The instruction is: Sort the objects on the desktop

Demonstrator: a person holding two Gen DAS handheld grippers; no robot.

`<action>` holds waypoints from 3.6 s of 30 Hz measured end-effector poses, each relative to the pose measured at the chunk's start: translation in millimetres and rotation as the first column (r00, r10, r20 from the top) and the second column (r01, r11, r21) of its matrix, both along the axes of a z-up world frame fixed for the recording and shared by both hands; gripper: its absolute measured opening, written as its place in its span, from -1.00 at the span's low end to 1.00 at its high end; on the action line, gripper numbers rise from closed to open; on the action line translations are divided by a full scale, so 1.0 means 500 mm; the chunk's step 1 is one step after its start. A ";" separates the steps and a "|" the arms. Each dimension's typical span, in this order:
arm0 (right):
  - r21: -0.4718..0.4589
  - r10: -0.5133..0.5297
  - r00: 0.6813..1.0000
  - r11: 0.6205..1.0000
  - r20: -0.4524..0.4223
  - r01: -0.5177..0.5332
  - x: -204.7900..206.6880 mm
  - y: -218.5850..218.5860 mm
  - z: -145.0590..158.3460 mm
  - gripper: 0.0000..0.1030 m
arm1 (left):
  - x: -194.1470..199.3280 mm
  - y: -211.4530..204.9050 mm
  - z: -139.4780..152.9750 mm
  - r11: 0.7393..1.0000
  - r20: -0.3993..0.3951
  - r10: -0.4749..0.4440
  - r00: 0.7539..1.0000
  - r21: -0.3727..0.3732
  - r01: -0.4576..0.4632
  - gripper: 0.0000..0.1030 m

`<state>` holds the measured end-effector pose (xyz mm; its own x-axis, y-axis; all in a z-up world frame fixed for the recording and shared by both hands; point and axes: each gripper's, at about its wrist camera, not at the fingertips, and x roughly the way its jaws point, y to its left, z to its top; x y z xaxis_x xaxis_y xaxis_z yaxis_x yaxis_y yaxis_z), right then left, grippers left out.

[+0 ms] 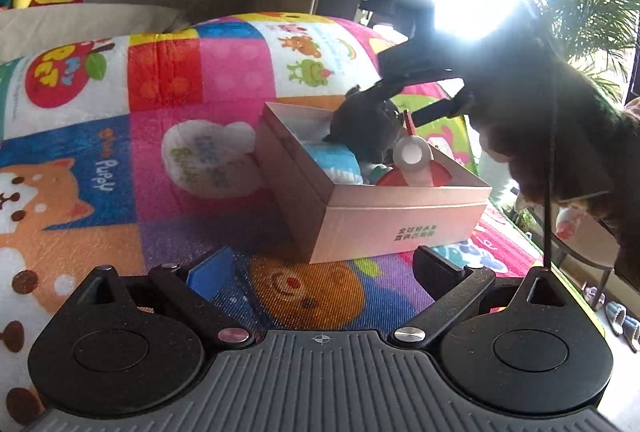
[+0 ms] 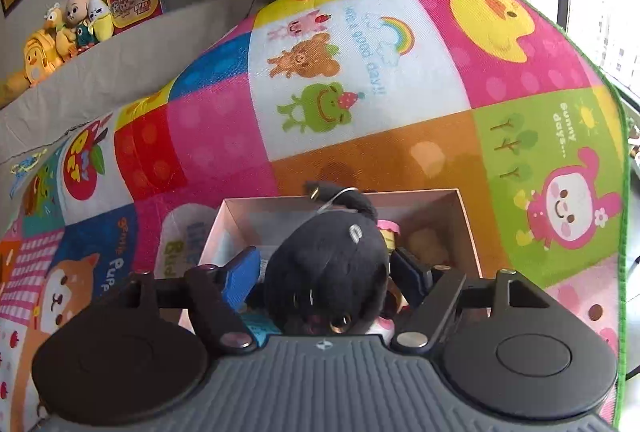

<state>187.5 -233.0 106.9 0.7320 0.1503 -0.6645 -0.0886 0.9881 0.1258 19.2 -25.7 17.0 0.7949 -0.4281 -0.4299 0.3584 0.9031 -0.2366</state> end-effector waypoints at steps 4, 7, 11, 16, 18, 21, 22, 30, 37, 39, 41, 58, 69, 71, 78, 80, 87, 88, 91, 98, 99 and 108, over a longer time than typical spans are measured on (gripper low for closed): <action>-0.012 0.025 0.999 1.000 0.048 -0.025 -0.086 -0.039 0.030 0.19 | -0.001 -0.002 0.000 1.000 0.006 -0.001 1.000 0.006 0.001 0.94; 0.004 0.059 0.998 0.998 0.032 -0.059 -0.140 -0.070 0.046 0.01 | -0.002 -0.005 0.000 1.000 0.007 0.001 1.000 0.018 -0.001 0.94; 0.089 0.122 0.990 0.989 -0.066 -0.116 -0.155 -0.078 0.026 0.01 | -0.002 -0.006 0.000 1.000 0.006 0.007 1.000 0.023 -0.007 0.94; 0.118 0.109 0.987 0.988 -0.119 -0.094 -0.114 -0.030 -0.026 0.01 | -0.003 -0.006 0.001 1.000 0.005 0.009 1.000 0.025 -0.009 0.94; 0.091 0.111 0.988 0.991 -0.112 -0.101 -0.097 -0.004 -0.040 0.00 | -0.002 -0.005 0.001 1.000 -0.003 0.012 1.000 0.025 -0.011 0.94; -0.013 0.096 0.992 0.995 -0.087 -0.098 -0.082 0.022 -0.050 0.01 | 0.001 -0.003 0.000 1.000 -0.010 0.014 1.000 0.018 -0.014 0.94; -0.018 0.094 0.991 0.995 -0.094 -0.096 -0.078 0.021 -0.053 0.00 | 0.001 -0.002 0.000 1.000 -0.011 0.013 1.000 0.016 -0.013 0.94; -0.003 0.120 0.986 0.993 -0.114 -0.121 -0.112 -0.013 -0.035 0.26 | 0.003 0.002 -0.002 1.000 -0.022 0.012 1.000 0.001 -0.012 0.94; 0.055 0.127 0.974 0.991 -0.186 -0.119 -0.121 -0.033 -0.040 0.32 | 0.005 0.002 -0.002 1.000 -0.028 0.014 0.999 0.001 -0.014 0.95; 0.083 0.131 0.974 0.990 -0.187 -0.117 -0.117 -0.035 -0.046 0.32 | 0.006 0.002 -0.003 1.000 -0.031 0.016 0.999 0.003 -0.016 0.95; 0.120 0.121 0.972 0.988 -0.200 -0.098 -0.105 -0.033 -0.059 0.31 | 0.007 0.002 -0.005 1.000 -0.037 0.019 0.999 0.007 -0.019 0.95; 0.084 -0.054 0.991 0.995 0.123 0.044 -0.056 -0.091 0.092 0.74 | 0.009 0.000 -0.005 1.000 -0.040 0.027 0.999 0.015 -0.027 0.95; -0.200 0.022 0.996 0.979 -0.087 -0.039 0.078 0.065 -0.056 0.28 | 0.009 0.003 -0.005 1.000 -0.039 0.029 0.999 0.006 -0.029 0.95; -0.108 0.043 0.998 0.993 -0.037 -0.047 0.059 0.039 -0.029 0.28 | 0.010 0.008 -0.005 1.000 -0.041 0.028 0.999 -0.011 -0.028 0.97; 0.398 0.099 0.986 0.917 -0.134 -0.038 0.085 -0.066 -0.006 0.30 | 0.014 0.006 -0.007 0.999 -0.051 0.034 0.998 -0.005 -0.034 0.98; 0.336 0.044 0.981 0.942 -0.190 0.023 0.096 -0.064 -0.039 0.35 | 0.012 0.006 -0.007 0.999 -0.048 0.035 0.998 -0.003 -0.035 0.98; 0.185 -0.062 0.997 0.980 -0.048 0.070 0.045 -0.112 0.004 0.44 | 0.012 0.006 -0.008 0.999 -0.048 0.034 0.998 -0.001 -0.034 0.98; 0.144 -0.070 0.997 0.987 -0.016 0.071 0.037 -0.113 0.014 0.44 | 0.012 0.005 -0.007 0.999 -0.048 0.034 0.998 0.001 -0.034 0.98; 0.136 -0.074 0.997 0.988 0.024 0.070 0.027 -0.128 0.023 0.40 | 0.011 0.003 -0.008 0.999 -0.046 0.034 0.998 0.005 -0.034 0.98; 0.319 0.146 0.988 0.940 -0.052 -0.122 0.035 -0.090 -0.020 0.46 | 0.043 -0.030 0.020 0.997 -0.005 -0.004 1.000 0.077 0.005 0.98; 0.298 0.152 0.987 0.946 -0.059 -0.128 0.034 -0.079 -0.019 0.52 | 0.048 -0.040 0.025 0.995 0.014 -0.002 1.000 0.105 0.000 0.98; 0.058 0.001 0.996 0.998 0.086 -0.006 -0.018 -0.113 0.037 0.60 | 0.062 -0.048 0.013 0.993 0.073 0.022 0.997 0.117 -0.031 0.98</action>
